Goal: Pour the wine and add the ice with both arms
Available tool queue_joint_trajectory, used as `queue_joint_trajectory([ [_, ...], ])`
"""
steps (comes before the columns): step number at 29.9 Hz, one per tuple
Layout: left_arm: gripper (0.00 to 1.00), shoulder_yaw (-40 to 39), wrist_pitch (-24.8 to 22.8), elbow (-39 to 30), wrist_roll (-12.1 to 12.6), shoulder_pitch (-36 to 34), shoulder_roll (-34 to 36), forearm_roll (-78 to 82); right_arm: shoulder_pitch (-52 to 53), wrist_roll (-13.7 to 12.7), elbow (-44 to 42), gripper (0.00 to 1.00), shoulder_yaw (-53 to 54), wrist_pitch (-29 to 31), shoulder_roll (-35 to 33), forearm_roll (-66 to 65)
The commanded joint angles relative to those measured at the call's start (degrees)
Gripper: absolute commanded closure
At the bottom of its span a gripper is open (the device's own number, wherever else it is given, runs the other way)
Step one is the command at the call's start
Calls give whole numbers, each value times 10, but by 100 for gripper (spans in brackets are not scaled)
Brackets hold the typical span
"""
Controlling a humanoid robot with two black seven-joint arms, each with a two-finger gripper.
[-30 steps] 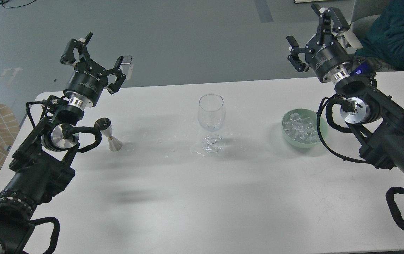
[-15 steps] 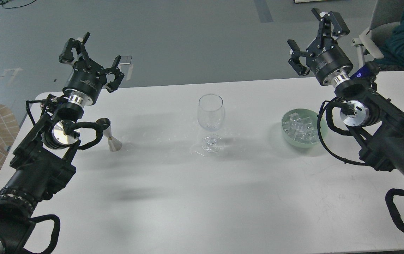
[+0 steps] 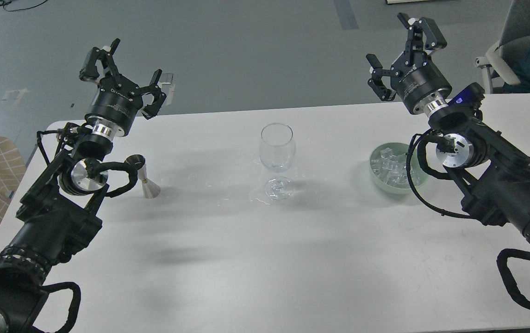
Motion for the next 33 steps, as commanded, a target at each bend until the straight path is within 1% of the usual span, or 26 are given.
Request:
queue_joint_trajectory([
  [1, 1, 6, 0, 0, 4, 0, 2, 0, 1, 0, -3, 0, -1, 0, 0, -1],
  [18, 1, 14, 1, -34, 4, 5, 11, 3, 3, 1, -3, 0, -1, -1, 3, -2],
  [24, 1, 23, 1, -45, 6, 5, 31, 5, 2, 1, -3, 0, -4, -1, 3, -2],
  [30, 1, 30, 4, -46, -4, 4, 42, 28, 2, 1, -3, 0, -4, -1, 1, -2],
  [33, 1, 30, 17, -47, -11, 4, 39, 35, 3, 1, -3, 0, -4, -1, -1, -2],
])
